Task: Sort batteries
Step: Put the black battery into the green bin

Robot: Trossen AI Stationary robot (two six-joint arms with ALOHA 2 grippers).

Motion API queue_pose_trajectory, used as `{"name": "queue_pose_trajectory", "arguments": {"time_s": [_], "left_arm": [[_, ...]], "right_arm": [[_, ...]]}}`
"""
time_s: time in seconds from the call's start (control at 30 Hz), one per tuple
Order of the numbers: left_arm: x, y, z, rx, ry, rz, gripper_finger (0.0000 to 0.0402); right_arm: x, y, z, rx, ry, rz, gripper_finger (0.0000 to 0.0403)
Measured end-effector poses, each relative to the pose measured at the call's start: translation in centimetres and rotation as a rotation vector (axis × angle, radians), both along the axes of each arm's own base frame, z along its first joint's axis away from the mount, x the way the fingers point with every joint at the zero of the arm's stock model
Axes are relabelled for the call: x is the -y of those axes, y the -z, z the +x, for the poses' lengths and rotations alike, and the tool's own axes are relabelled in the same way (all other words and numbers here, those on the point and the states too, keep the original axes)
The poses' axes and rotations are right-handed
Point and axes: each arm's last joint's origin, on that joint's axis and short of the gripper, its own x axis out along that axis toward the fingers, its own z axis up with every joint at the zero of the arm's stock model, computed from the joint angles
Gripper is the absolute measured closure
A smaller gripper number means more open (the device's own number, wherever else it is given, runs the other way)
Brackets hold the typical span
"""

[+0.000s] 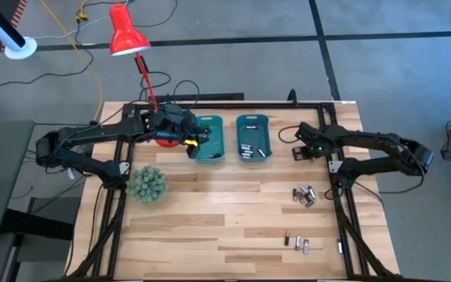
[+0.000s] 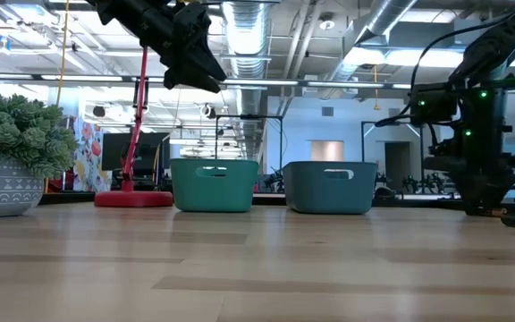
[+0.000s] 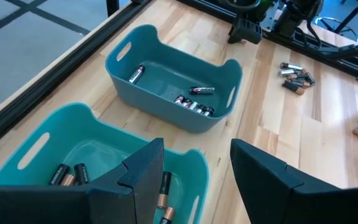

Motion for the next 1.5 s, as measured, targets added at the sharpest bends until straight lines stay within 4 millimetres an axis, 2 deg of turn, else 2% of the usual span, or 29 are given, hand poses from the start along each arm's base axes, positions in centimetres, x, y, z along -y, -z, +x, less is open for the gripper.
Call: {"name": "queue_pose_trajectory", "arguments": {"time_s": [0.3,0.4,0.6,0.8,0.97,1.3,1.5], "left_arm": [[0.0,0.0,0.0,0.008,-0.016,-0.025,0.0219],[0.0,0.0,0.0,0.009,-0.017,-0.027,0.0219],[0.0,0.0,0.0,0.008,-0.015,-0.023,0.0219],[0.0,0.0,0.0,-0.017,0.033,0.052,0.0219],[0.0,0.0,0.0,-0.013,0.023,0.037,0.0219],[0.0,0.0,0.0,-0.009,0.015,0.024,0.0219],[0.0,0.0,0.0,-0.008,0.018,0.03,0.0219]], "right_arm": [[-1.0,0.0,0.2,-0.024,-0.003,0.03,0.0255],[-1.0,0.0,0.3,-0.019,-0.018,0.036,0.0288],[-0.9,0.0,0.5,0.011,-0.023,0.031,0.0384],[-1.4,-0.3,0.6,0.029,0.042,0.025,0.0388],[-2.3,-2.3,1.1,0.131,0.05,0.047,0.0389],[-3.5,-7.5,2.2,0.3,0.019,-0.047,0.0389],[-3.3,-11.0,4.7,0.396,-0.035,-0.138,0.0389]]}}
